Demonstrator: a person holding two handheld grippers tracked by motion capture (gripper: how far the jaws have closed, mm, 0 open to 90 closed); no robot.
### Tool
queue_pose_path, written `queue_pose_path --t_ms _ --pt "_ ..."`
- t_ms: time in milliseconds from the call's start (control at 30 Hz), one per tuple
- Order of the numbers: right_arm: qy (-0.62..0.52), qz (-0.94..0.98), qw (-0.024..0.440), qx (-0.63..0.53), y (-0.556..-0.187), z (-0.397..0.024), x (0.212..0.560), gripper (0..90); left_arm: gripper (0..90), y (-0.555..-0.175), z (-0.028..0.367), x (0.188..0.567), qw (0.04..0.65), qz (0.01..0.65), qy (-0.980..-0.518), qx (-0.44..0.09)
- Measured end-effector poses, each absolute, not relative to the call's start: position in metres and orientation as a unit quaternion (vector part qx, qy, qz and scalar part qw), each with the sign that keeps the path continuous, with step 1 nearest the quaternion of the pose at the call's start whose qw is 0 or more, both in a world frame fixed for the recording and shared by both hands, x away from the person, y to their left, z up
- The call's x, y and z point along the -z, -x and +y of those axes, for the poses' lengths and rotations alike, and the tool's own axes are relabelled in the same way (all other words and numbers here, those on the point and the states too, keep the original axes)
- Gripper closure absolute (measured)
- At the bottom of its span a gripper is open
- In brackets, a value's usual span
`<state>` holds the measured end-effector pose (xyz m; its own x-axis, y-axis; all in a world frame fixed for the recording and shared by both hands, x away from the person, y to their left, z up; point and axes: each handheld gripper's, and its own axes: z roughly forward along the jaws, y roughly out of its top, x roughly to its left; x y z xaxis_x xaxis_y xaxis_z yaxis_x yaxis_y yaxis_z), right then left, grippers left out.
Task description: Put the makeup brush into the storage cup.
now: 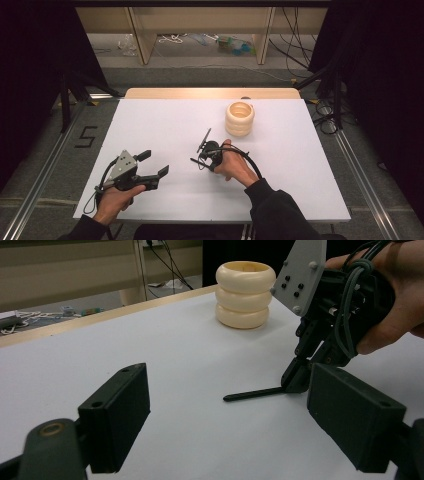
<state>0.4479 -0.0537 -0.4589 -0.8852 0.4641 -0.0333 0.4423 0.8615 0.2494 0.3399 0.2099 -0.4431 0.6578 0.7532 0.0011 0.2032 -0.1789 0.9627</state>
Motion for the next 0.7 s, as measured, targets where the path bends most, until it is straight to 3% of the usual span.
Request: queue_pose_path --t_ms 700 --pt "-0.202 0.969 0.061 -0.133 -0.441 -0.059 0.447 84.2 17.4 -0.340 0.209 0.444 0.547 0.330 -0.730 -0.244"
